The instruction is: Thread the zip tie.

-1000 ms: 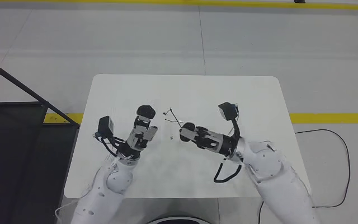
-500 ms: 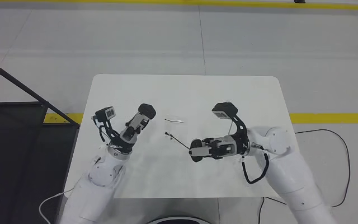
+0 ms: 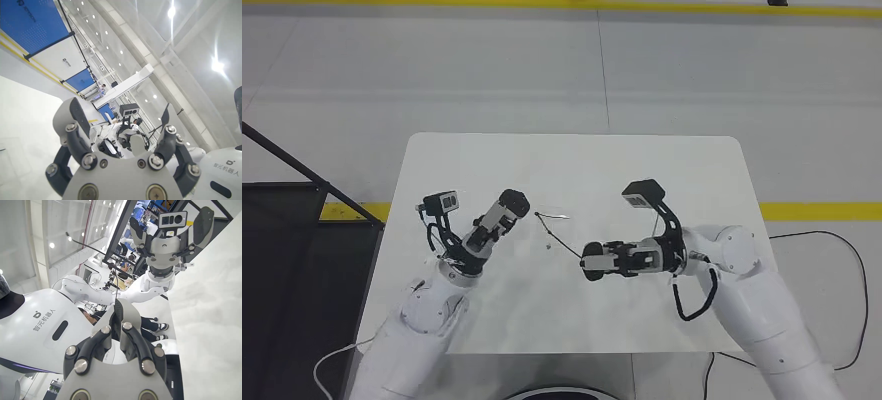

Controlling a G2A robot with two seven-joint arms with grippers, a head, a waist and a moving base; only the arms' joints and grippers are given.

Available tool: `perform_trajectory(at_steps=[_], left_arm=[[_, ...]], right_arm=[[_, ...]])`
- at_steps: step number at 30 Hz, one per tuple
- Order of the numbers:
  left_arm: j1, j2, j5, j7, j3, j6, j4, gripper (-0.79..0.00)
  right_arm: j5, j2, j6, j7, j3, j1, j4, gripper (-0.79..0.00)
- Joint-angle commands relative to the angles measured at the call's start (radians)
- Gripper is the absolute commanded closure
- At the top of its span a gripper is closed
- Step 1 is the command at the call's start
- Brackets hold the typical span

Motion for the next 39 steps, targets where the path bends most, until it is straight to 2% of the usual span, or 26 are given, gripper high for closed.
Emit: perform_trajectory(at_steps=[1, 8, 10, 13, 15, 16, 18, 23, 26, 29, 32, 39], left_arm=[[-0.008, 0.003, -0.097, -0.082, 0.008, 0.030, -0.001, -0.785], [-0.048, 0.014, -0.417, -0.386, 0.018, 0.139, 0.035, -0.770], [-0.063, 0.015, -0.496, -0.462, 0.022, 0.173, 0.054, -0.656], [-0.085, 0.015, -0.588, -0.562, 0.029, 0.221, 0.081, -0.526], [-0.098, 0.014, -0.635, -0.617, 0.034, 0.246, 0.097, -0.465], [-0.104, 0.013, -0.651, -0.640, 0.034, 0.254, 0.105, -0.465], [-0.112, 0.012, -0.675, -0.677, 0.036, 0.267, 0.116, -0.465], [-0.118, 0.011, -0.740, -0.769, 0.034, 0.303, 0.130, -0.523], [-0.121, 0.011, -0.756, -0.803, 0.030, 0.312, 0.139, -0.511], [-0.122, 0.009, -0.769, -0.823, 0.030, 0.316, 0.142, -0.483], [-0.122, 0.007, -0.779, -0.833, 0.028, 0.319, 0.143, -0.403], [-0.120, 0.004, -0.814, -0.861, 0.022, 0.331, 0.143, -0.345]], right_arm=[[0.046, -0.005, 0.006, 0.041, -0.015, 0.022, 0.020, 0.000], [0.189, -0.032, 0.072, 0.108, -0.080, 0.110, 0.104, 0.000], [0.210, -0.040, 0.077, 0.113, -0.095, 0.128, 0.123, 0.000], [0.222, -0.051, 0.082, 0.117, -0.111, 0.148, 0.146, 0.000], [0.227, -0.059, 0.090, 0.125, -0.123, 0.160, 0.167, 0.000], [0.227, -0.062, 0.091, 0.126, -0.128, 0.166, 0.178, 0.000], [0.223, -0.070, 0.095, 0.131, -0.143, 0.177, 0.199, 0.000], [0.210, -0.085, 0.100, 0.135, -0.162, 0.189, 0.230, 0.000], [0.210, -0.090, 0.103, 0.139, -0.161, 0.191, 0.241, 0.000], [0.214, -0.095, 0.107, 0.143, -0.156, 0.191, 0.247, 0.000], [0.215, -0.099, 0.108, 0.144, -0.148, 0.189, 0.254, 0.000], [0.211, -0.110, 0.110, 0.146, -0.138, 0.189, 0.273, 0.000]])
